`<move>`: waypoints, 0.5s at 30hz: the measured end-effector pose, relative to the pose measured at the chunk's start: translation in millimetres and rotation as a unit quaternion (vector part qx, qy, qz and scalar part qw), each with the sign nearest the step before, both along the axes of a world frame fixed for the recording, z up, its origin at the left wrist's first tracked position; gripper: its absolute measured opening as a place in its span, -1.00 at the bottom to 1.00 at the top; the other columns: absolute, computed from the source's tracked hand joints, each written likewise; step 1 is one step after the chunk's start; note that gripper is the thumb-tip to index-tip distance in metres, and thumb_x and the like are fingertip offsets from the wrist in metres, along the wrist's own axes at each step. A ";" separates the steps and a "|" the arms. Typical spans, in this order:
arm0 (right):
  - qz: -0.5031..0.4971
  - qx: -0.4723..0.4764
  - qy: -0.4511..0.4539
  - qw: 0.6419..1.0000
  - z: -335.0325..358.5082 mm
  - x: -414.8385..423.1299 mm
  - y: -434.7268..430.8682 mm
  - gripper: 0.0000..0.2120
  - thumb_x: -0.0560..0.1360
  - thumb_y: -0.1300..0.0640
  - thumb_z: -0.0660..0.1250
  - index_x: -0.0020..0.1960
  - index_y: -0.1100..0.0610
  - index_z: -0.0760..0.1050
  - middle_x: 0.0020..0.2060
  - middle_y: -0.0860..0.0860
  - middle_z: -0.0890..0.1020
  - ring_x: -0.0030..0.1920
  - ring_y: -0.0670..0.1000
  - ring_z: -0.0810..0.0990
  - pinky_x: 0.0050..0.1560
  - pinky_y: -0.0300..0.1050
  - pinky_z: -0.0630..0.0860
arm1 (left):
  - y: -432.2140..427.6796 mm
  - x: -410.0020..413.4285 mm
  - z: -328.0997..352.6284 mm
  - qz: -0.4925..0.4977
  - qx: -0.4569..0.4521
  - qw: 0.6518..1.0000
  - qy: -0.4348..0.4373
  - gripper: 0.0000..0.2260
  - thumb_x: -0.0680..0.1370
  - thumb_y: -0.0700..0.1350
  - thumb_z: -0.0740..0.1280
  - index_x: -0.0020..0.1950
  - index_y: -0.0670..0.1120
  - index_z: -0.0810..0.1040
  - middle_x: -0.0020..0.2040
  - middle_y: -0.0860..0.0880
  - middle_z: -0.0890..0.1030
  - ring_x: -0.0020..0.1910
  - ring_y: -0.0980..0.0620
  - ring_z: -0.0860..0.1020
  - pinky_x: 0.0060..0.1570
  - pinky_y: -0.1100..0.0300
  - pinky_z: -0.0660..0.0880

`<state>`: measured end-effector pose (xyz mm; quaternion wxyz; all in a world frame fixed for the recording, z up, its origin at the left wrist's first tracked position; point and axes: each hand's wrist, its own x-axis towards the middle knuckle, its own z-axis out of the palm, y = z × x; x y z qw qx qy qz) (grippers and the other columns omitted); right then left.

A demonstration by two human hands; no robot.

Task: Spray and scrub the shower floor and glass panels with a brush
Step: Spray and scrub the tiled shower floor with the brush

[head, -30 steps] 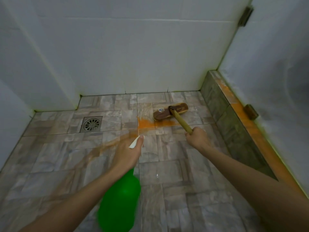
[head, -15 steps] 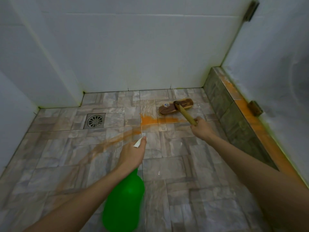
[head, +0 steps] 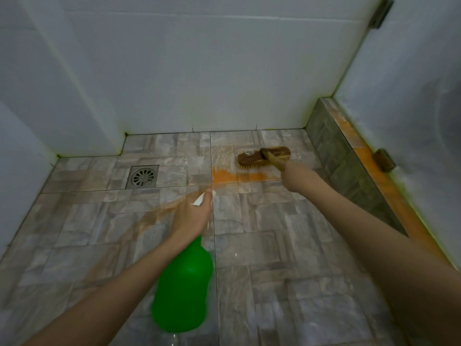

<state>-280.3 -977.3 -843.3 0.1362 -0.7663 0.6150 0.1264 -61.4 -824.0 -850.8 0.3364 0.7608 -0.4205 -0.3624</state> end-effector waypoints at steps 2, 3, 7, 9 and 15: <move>0.000 0.007 0.020 1.000 8.8 1.7 -3.0 -0.30 0.56 0.32 0.06 0.56 -0.18 -0.06 0.08 0.18 0.58 -0.27 0.04 0.49 -0.28 -0.08 0.46 | -1.8 2.1 2.8 0.008 -0.004 1.000 0.000 -0.47 0.67 0.14 0.17 -0.19 -0.28 0.61 -0.28 -0.20 0.67 -0.29 -0.16 0.63 -0.19 -0.05 0.58; -0.010 0.012 0.031 0.999 19.5 5.6 -2.3 -0.42 0.58 0.30 0.06 0.55 -0.04 0.10 0.08 0.18 0.57 -0.27 0.05 0.48 -0.34 -0.11 0.43 | -2.7 2.8 4.4 0.010 -0.005 1.000 -0.002 -0.46 0.67 0.14 0.17 -0.21 -0.28 0.61 -0.29 -0.22 0.66 -0.29 -0.17 0.62 -0.21 -0.05 0.56; -0.040 0.031 0.074 0.996 44.4 24.1 4.8 -0.72 0.58 0.28 0.11 0.24 0.23 0.45 -0.08 0.11 0.53 -0.31 0.02 0.47 -0.37 -0.16 0.38 | -5.2 8.1 6.9 -0.010 0.021 1.000 -0.013 -0.50 0.67 0.16 0.16 -0.34 -0.10 0.56 -0.37 -0.04 0.59 -0.37 -0.01 0.54 -0.33 0.15 0.43; -0.019 0.019 0.053 0.998 28.6 27.9 7.1 -0.66 0.58 0.28 0.10 0.31 0.08 0.41 -0.01 0.12 0.57 -0.17 0.08 0.56 -0.17 -0.07 0.52 | -5.4 9.8 8.0 0.004 0.033 0.999 -0.005 -0.47 0.65 0.18 0.17 -0.27 -0.18 0.63 -0.33 -0.08 0.63 -0.34 -0.09 0.60 -0.29 0.08 0.51; -0.028 0.023 0.047 0.998 43.9 35.6 5.0 -0.67 0.59 0.26 0.11 0.32 0.18 0.42 -0.03 0.13 0.56 -0.14 0.08 0.52 -0.16 -0.09 0.47 | -6.7 14.9 14.4 0.015 0.020 1.000 0.002 -0.51 0.65 0.19 0.19 -0.33 -0.08 0.57 -0.39 -0.04 0.60 -0.39 -0.03 0.59 -0.39 0.16 0.46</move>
